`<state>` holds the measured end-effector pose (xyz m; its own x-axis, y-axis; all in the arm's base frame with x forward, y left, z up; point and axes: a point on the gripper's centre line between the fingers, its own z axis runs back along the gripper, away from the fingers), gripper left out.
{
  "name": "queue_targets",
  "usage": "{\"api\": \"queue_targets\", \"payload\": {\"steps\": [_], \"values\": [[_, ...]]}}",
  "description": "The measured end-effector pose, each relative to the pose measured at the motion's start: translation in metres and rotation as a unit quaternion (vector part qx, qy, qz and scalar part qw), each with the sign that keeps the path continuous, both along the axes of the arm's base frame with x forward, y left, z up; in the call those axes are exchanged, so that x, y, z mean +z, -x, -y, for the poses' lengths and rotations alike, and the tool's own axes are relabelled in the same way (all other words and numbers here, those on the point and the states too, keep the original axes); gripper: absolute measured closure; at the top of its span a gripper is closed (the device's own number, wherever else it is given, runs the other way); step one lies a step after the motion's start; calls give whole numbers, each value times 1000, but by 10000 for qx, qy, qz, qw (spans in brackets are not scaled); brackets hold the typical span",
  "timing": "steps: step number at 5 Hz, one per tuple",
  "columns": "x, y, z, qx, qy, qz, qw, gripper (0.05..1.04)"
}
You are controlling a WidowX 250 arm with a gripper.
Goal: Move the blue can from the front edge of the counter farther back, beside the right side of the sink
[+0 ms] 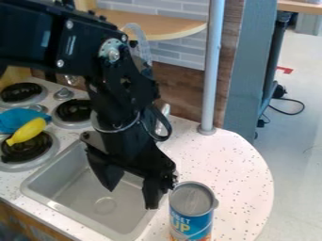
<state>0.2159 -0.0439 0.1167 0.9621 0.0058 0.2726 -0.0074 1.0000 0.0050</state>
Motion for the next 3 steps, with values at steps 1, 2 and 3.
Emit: {"api": "queue_targets", "payload": {"steps": [1, 2, 3], "values": [[-5, 1, 0, 14, 2, -80, 10000, 83], [-33, 0, 3, -114, 3, -346, 9993, 83], [-50, -4, 2, -56, 46, -300, 9995, 83]]}}
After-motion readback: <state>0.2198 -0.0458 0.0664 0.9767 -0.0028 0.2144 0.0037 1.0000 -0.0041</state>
